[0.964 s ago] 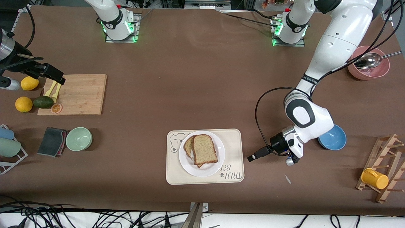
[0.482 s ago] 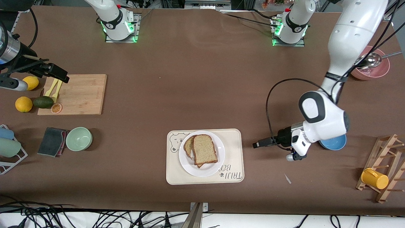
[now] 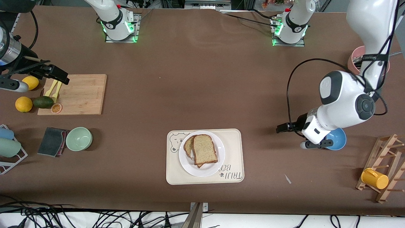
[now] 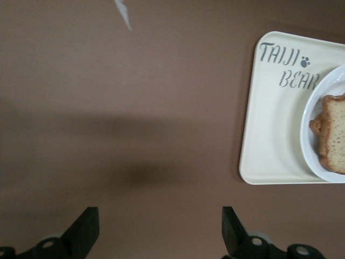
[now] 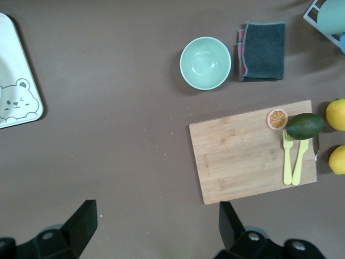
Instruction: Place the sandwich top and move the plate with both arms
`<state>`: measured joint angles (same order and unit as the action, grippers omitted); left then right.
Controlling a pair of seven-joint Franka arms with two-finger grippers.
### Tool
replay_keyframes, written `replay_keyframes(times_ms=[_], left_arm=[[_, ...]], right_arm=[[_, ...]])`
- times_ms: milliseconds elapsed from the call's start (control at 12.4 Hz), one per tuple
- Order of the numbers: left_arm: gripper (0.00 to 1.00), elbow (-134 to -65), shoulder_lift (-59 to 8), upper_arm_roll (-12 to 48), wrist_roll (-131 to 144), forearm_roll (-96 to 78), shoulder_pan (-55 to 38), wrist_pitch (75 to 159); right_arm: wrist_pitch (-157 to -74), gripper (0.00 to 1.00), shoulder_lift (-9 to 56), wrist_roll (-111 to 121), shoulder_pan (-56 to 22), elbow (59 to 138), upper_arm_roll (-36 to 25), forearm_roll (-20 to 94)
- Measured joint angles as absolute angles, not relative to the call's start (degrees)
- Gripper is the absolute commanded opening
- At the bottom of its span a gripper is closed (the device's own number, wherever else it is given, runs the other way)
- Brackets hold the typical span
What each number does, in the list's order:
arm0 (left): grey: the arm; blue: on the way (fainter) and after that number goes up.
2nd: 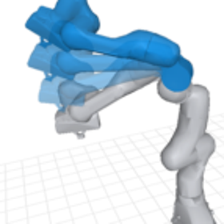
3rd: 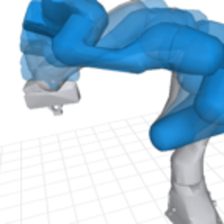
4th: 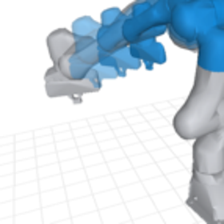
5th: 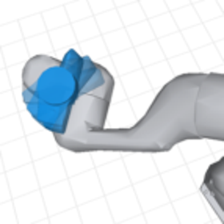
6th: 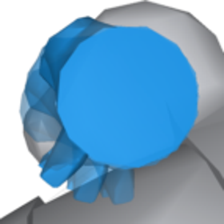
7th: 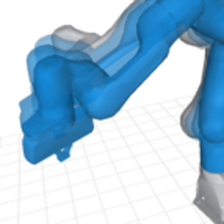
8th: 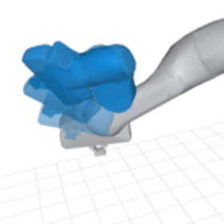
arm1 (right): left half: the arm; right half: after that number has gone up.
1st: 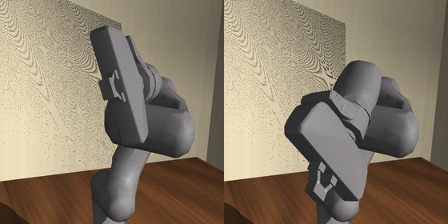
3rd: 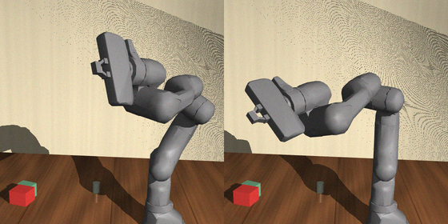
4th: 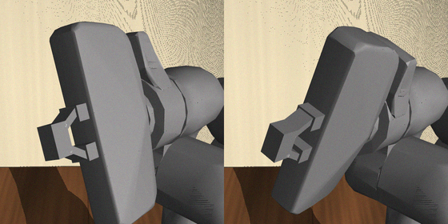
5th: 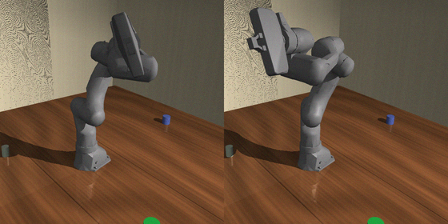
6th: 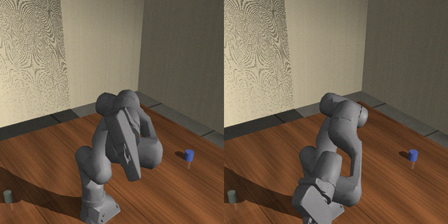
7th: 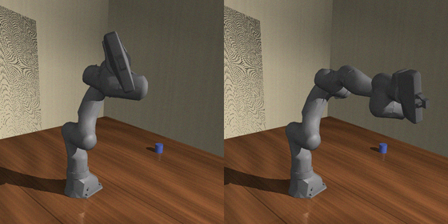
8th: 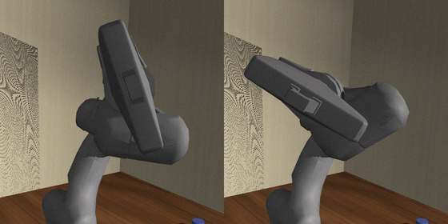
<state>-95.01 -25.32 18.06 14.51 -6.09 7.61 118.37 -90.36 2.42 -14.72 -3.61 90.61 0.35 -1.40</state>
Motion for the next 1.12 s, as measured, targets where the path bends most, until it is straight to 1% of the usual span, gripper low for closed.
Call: replay_keyframes(times_ms=[482,643,804,964,1125], left_arm=[[1.0,-94.13,-17.57,17.3,22.09,7.66,7.73,106.96],[1.0,-90.92,-15.39,17.17,22.17,7.87,7.79,101.94],[1.0,-86.03,-14.18,17.03,22.37,7.87,8.13,97.11],[1.0,-83.61,-13.41,16.92,22.45,7.86,10.36,95.15],[1.0,-83.35,-13.06,16.76,21.93,6.19,13.99,94.89]], right_arm=[[-91.12,1.0,2.42,-14.82,-3.87,90.59,0.37,-1.57],[-91.29,1.0,2.42,-14.75,-3.9,90.53,0.38,-1.53],[-91.43,1.0,2.49,-14.04,-3.97,89.45,0.47,-1.54],[-91.3,1.0,2.54,-8.09,-3.96,88.08,0.38,-1.54],[-91.29,1.0,2.61,-3.74,-3.92,87.76,0.18,-1.54]])
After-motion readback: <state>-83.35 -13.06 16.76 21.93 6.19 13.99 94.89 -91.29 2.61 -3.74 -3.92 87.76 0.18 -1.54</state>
